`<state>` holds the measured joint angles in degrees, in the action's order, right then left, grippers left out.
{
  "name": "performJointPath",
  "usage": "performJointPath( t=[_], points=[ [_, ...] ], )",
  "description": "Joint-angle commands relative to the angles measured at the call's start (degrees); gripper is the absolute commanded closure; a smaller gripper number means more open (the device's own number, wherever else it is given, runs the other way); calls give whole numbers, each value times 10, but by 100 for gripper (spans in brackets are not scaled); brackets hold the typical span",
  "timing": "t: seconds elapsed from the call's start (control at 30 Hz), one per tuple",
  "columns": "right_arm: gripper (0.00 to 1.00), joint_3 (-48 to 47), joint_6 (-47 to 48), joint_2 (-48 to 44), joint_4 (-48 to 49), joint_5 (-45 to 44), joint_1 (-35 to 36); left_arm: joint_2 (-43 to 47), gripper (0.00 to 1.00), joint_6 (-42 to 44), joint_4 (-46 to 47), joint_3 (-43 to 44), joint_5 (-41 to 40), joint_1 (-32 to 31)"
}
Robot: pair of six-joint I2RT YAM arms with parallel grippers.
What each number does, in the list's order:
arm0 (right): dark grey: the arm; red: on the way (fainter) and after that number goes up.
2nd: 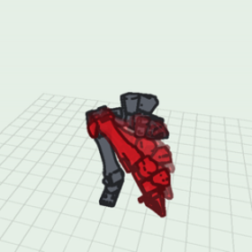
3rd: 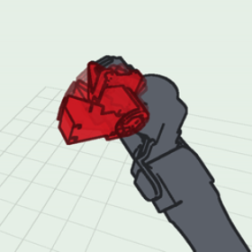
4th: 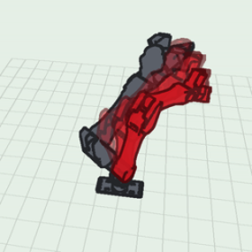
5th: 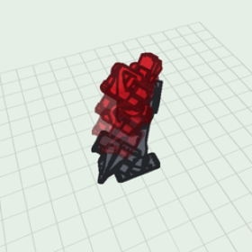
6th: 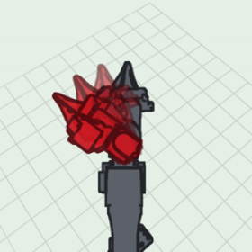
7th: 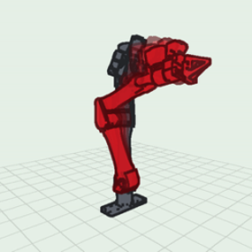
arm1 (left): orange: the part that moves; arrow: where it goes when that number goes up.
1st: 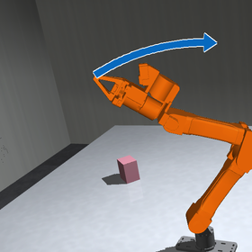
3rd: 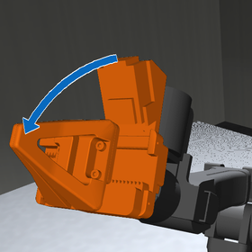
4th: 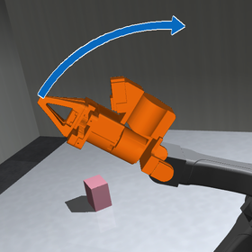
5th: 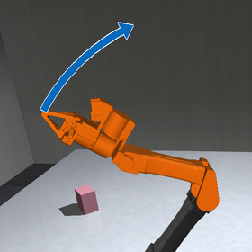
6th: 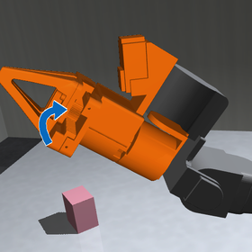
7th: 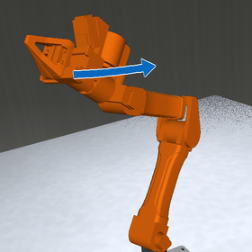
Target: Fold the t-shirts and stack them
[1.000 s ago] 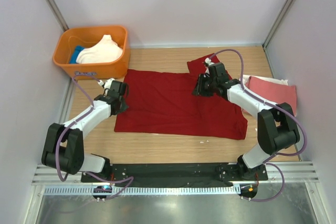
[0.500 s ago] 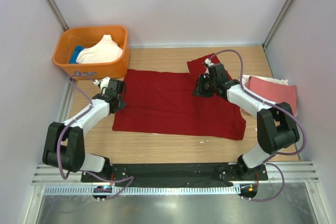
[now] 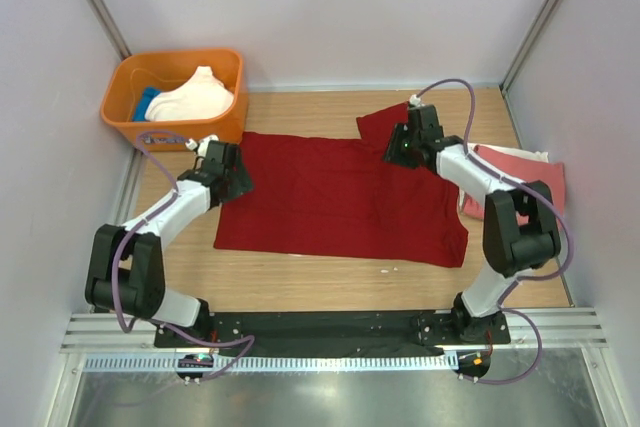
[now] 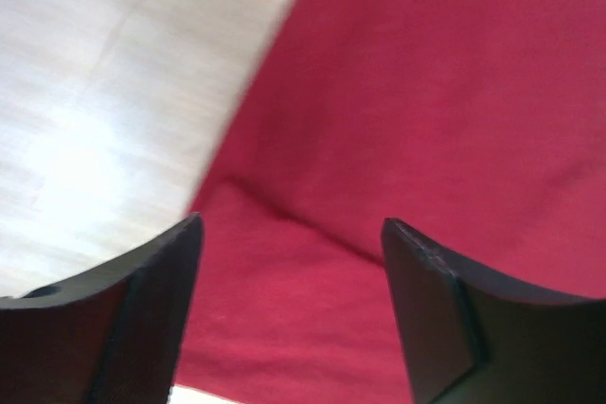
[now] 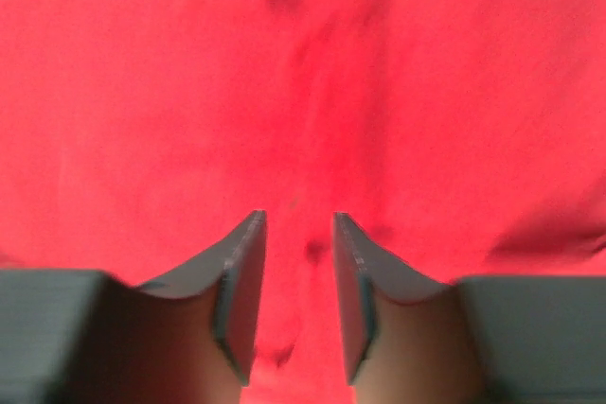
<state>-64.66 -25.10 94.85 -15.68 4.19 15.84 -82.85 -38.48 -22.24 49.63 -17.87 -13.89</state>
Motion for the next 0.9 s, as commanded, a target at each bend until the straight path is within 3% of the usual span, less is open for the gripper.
performJointPath(
  t=[0.0,0.23,0.33,0.43,0.5,0.57,0.67,0.87],
  points=[
    [58,-93,1,53,3,-70,-31,-4,21,49,61,68,63,-15],
    [51,-345,23,243,-47,-174,-78,-88,0,75,104,150,93,-20],
    [44,-459,41,351,-95,-207,-84,-109,0,82,128,163,95,-20],
    [39,-665,65,463,-158,-213,-85,-147,0,93,140,191,85,-20],
    [37,-732,78,511,-189,-216,-85,-180,0,104,137,211,71,-19],
    [33,-770,94,547,-189,-221,-85,-203,0,112,135,240,60,-19],
    [28,-754,109,554,-161,-225,-85,-248,0,132,123,286,50,-20],
    [39,-755,103,583,-167,-180,-85,-339,0,184,49,398,-6,-20]
  ],
)
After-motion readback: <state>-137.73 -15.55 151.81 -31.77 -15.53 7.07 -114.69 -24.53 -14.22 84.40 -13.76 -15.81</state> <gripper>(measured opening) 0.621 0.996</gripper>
